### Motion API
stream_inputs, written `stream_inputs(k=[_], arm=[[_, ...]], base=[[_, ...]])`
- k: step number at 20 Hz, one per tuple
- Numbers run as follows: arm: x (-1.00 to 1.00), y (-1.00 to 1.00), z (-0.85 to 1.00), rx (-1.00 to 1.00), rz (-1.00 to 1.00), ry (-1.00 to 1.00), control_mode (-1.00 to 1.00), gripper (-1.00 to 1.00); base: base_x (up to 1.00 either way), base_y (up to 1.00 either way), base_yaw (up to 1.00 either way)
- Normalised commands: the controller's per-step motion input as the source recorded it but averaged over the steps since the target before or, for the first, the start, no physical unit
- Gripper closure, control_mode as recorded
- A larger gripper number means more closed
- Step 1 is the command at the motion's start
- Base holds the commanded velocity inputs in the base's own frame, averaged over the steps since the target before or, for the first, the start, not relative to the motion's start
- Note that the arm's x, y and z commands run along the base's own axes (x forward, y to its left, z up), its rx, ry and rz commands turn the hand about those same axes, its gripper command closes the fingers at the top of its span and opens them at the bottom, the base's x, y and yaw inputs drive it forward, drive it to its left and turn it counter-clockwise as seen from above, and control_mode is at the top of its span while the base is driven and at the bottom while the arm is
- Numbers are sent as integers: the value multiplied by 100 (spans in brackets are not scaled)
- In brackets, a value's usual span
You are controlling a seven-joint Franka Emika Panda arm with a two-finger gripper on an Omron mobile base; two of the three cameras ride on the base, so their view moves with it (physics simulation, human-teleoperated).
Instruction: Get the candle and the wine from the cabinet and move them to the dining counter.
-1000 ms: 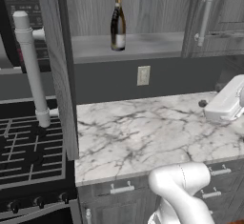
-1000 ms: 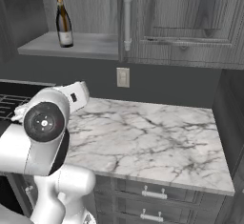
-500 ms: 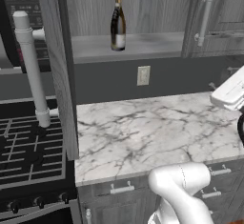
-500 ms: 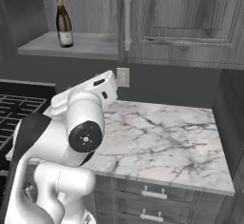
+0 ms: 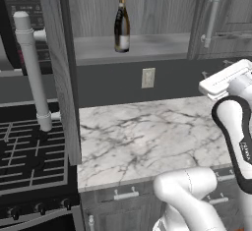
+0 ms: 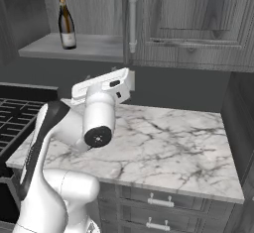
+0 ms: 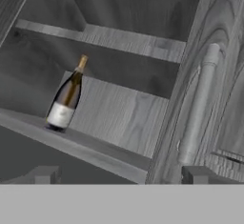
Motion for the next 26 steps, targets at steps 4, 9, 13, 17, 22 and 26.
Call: stream_inputs(k=[4,9,13,17,22,26], arm=[[51,-18,27,12,-8,-1,-100,-100],[35,-34,50,11,-4,2,-100,-100],[27,-44,45,8,-4,11,-100,-100],[24,-32,13,6,0,11,-100,-100],[34,-39,5,7,0,12,-100,-100],[39,-32,4,8,1,4,-100,-100]], base=[[0,0,0],[0,0,0],[0,0,0],[0,0,0],[0,0,0],[0,0,0]])
